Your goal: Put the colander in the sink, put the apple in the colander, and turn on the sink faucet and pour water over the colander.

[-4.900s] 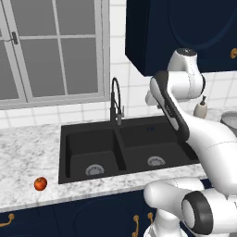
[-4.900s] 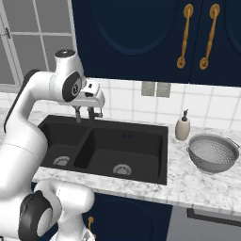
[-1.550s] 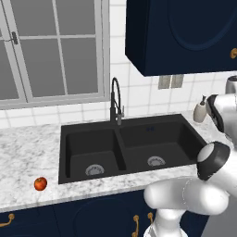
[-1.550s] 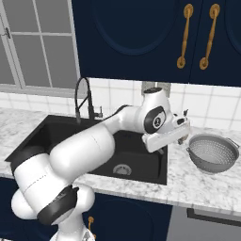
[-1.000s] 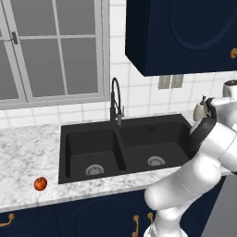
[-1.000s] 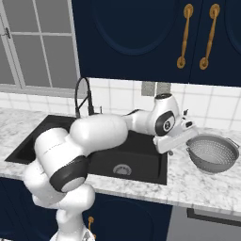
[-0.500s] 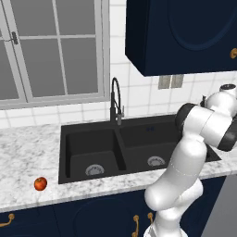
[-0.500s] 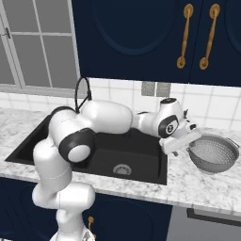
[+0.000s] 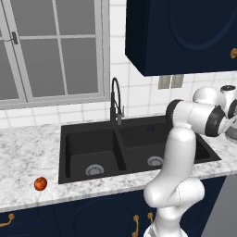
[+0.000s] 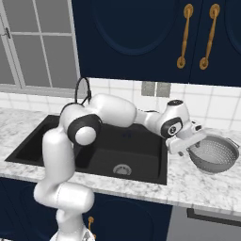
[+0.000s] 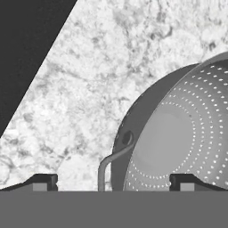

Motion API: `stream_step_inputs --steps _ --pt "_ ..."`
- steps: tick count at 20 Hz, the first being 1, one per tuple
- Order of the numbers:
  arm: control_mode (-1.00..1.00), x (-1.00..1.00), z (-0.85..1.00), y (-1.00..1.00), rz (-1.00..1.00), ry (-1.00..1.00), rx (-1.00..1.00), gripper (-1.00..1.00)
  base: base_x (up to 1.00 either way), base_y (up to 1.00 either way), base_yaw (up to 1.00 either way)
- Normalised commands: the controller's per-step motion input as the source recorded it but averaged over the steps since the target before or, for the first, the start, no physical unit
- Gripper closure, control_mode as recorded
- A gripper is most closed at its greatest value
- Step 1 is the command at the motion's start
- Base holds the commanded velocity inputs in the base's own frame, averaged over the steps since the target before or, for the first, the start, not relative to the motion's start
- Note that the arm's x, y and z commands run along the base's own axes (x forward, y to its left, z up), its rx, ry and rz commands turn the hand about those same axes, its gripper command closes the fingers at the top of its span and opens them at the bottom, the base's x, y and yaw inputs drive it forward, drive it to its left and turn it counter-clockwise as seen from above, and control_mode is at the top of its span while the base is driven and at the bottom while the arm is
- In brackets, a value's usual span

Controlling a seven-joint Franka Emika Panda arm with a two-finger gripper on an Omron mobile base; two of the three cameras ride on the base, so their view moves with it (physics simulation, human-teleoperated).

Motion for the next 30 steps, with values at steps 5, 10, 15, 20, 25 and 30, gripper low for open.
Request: stream_step_inputs --steps 5,10,15,20,25,30 --pt "-1.0 0.23 -0.19 -0.2 0.0 0.0 0.0 -1.0 0.0 0.0 0.0" --pt "-1.0 0.04 -0.21 -0.18 0.0 0.0 0.0 -1.0 0.0 0.0 0.0" --pt "-1.0 -0.01 -0.42 -0.03 0.0 0.0 0.0 1.0 0.0 0.0 0.0" --pt "-1.0 -0.02 -0.41 0.0 0.0 0.0 0.0 1.0 0.0 0.0 0.0" --pt "-1.0 -0.31 -0.08 0.19 0.01 0.0 0.03 1.0 0.0 0.0 0.0" --pt "-1.0 -0.45 0.25 0.44 0.04 0.0 0.02 1.0 0.0 0.0 0.0"
